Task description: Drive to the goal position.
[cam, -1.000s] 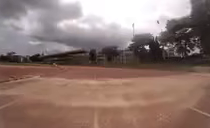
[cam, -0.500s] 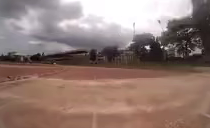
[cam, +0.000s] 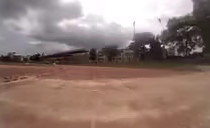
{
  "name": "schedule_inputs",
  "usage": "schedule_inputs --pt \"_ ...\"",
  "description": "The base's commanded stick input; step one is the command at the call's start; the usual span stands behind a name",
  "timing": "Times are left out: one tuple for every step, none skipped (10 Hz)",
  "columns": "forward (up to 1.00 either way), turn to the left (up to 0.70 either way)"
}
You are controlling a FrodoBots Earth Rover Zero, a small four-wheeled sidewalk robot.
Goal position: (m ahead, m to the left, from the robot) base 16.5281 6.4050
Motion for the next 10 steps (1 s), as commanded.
schedule_inputs --pt "0.45 0.0" --pt "0.45 0.0" --pt "0.45 0.0" --pt "0.45 0.0" --pt "0.45 0.0" --pt "0.45 0.0" --pt "0.45 0.0" --pt "0.45 0.0" --pt "0.45 0.0" --pt "0.45 0.0"
